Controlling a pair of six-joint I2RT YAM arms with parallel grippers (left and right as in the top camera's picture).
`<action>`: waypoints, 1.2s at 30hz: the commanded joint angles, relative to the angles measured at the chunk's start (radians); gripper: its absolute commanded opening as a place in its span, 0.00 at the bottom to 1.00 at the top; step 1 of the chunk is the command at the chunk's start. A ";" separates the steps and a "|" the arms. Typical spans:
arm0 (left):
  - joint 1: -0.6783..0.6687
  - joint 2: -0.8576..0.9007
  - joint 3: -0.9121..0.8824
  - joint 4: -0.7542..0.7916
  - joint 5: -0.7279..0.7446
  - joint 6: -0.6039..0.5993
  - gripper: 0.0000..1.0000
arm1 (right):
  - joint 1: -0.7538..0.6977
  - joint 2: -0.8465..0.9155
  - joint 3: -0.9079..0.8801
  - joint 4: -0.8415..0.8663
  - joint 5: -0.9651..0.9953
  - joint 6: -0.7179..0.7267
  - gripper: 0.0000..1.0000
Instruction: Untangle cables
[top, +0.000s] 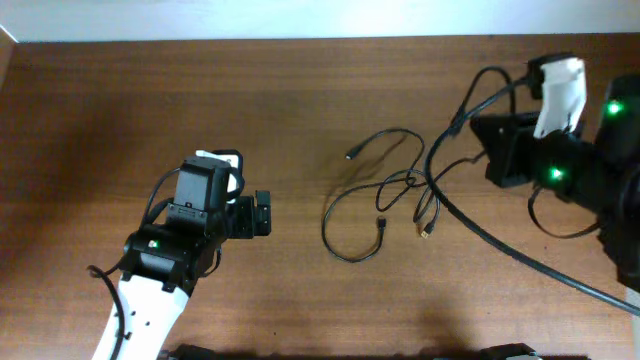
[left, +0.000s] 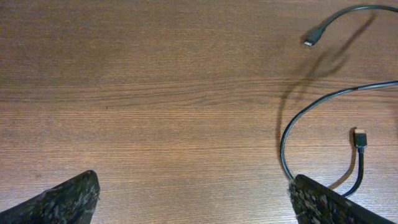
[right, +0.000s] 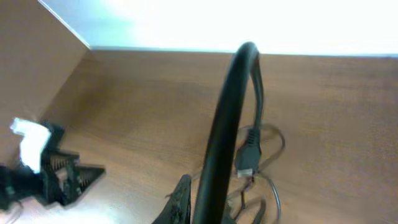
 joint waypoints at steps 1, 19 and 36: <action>0.004 -0.001 0.000 0.003 0.007 0.016 0.99 | 0.005 -0.008 0.079 0.080 0.007 0.106 0.04; 0.004 -0.001 0.000 0.003 0.007 0.016 0.99 | 0.003 0.256 0.096 -0.309 0.722 0.213 0.04; -0.281 0.622 0.000 0.481 0.902 0.006 0.99 | -0.159 0.261 0.095 -0.341 0.444 0.159 0.04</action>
